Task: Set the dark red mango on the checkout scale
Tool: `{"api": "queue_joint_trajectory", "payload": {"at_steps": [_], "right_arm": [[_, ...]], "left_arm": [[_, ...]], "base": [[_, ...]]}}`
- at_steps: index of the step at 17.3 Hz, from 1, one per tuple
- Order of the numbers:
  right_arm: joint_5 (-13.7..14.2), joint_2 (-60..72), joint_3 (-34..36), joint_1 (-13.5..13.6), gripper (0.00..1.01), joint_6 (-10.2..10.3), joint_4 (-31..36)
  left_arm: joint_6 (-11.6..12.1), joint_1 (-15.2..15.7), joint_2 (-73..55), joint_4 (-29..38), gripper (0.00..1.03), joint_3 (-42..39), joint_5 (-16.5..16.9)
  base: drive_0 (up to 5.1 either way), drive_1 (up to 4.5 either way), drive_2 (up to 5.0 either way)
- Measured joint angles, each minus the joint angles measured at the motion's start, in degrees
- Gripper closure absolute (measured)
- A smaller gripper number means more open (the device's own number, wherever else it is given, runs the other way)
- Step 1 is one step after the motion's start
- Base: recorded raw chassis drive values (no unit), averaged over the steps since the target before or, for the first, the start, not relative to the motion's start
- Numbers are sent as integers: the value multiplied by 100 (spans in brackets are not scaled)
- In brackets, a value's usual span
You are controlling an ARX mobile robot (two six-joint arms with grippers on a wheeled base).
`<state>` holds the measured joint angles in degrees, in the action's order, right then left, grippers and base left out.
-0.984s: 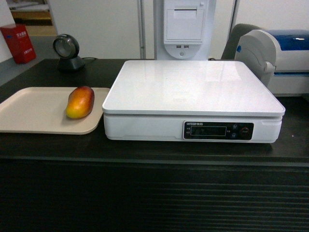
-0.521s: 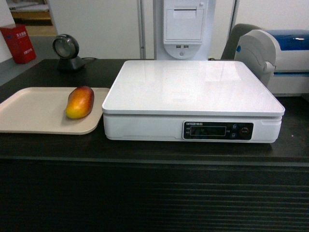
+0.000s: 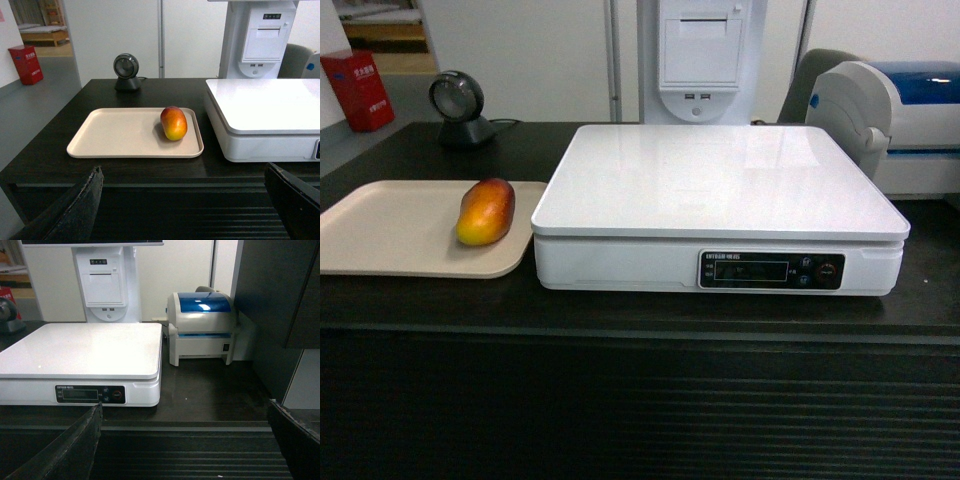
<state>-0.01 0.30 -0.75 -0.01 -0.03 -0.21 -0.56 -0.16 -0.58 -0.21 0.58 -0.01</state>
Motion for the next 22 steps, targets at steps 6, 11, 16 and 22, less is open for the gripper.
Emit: {"api": "queue_joint_trajectory", "payload": {"at_steps": [6, 11, 16, 22], "right_arm": [[2, 0, 0, 0, 3, 0, 0], [0, 0, 0, 0, 3, 0, 2], [0, 0, 0, 0, 3, 0, 2], [0, 0, 0, 0, 3, 0, 2]], "left_arm": [[-1008, -1878, -2011, -94, 5, 859, -2074], [-1143, -2181, -3842, 1462, 5, 1134, -2385], [-750, -946, -6083, 2979, 5, 2072, -992], [-186, 302, -9600, 2811, 5, 4774, 584]], "base": [[0, 0, 0], [0, 0, 0], [0, 0, 0], [0, 0, 0]]}}
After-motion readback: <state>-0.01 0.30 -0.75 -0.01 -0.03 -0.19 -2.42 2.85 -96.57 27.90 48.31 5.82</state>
